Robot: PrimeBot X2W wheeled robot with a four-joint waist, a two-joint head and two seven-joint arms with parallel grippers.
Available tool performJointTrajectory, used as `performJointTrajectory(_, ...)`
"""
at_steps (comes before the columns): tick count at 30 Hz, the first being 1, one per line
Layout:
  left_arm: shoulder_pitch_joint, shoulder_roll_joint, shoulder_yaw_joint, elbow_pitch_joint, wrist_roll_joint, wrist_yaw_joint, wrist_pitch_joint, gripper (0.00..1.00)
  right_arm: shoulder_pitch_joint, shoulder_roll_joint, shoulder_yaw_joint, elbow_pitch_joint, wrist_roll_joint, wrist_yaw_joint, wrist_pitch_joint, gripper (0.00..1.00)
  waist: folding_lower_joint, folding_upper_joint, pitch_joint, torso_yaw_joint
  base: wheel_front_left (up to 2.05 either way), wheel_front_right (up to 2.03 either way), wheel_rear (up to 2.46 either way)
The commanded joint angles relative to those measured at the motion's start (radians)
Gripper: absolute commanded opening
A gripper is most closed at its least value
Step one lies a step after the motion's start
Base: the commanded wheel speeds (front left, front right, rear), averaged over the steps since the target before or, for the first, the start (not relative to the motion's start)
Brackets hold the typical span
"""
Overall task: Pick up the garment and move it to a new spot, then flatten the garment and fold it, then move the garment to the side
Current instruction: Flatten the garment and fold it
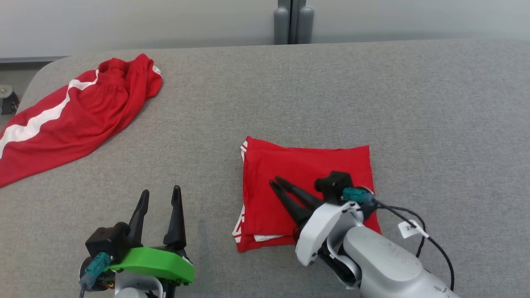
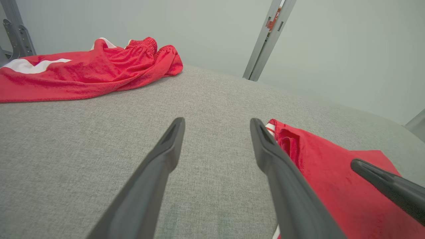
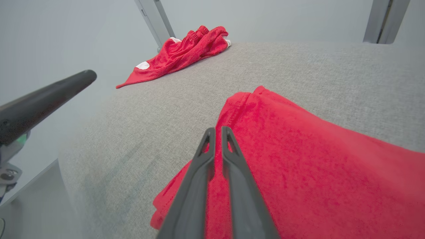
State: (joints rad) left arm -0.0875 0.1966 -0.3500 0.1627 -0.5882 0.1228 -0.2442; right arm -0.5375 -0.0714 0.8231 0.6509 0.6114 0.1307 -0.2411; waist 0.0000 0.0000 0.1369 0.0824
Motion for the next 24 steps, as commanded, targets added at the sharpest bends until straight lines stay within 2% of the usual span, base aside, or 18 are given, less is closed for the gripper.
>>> performJointTrajectory(1,0.011,0.001,0.005,0.000,0.000,0.001,-0.006,1.00,0.016,-0.007,-0.042,-0.006,-0.014,0.000,-0.013,1.00,0.0000,0.0000,-0.024,-0.036,0.00,0.00,0.00)
performJointTrajectory(5,0.000,-0.008,0.010,0.008,0.013,0.005,-0.014,1.00,0.049,-0.014,-0.195,-0.038,-0.072,0.000,-0.025,1.00,0.0000,0.0000,-0.037,-0.074,0.00,0.00,0.00)
performJointTrajectory(10,0.004,-0.014,0.030,0.026,0.027,0.002,-0.019,1.00,0.161,-0.008,-0.436,-0.163,-0.184,0.000,-0.024,1.00,0.0000,0.0000,-0.049,-0.112,0.00,0.00,0.00)
performJointTrajectory(14,0.022,-0.024,0.060,0.032,0.048,0.001,-0.021,1.00,0.253,0.002,-0.578,-0.250,-0.265,0.000,-0.024,1.00,0.0000,0.0000,-0.053,-0.130,0.00,0.00,0.00)
performJointTrajectory(18,0.049,-0.038,0.101,0.016,0.083,-0.007,-0.021,1.00,0.328,0.010,-0.665,-0.316,-0.328,0.000,-0.024,1.00,0.0000,0.0000,-0.059,-0.138,0.00,0.00,0.00)
performJointTrajectory(24,0.106,-0.062,0.153,-0.011,0.131,-0.019,-0.021,1.00,0.397,0.017,-0.735,-0.382,-0.373,0.000,-0.024,1.00,0.0000,0.0000,-0.069,-0.139,0.00,0.00,0.00)
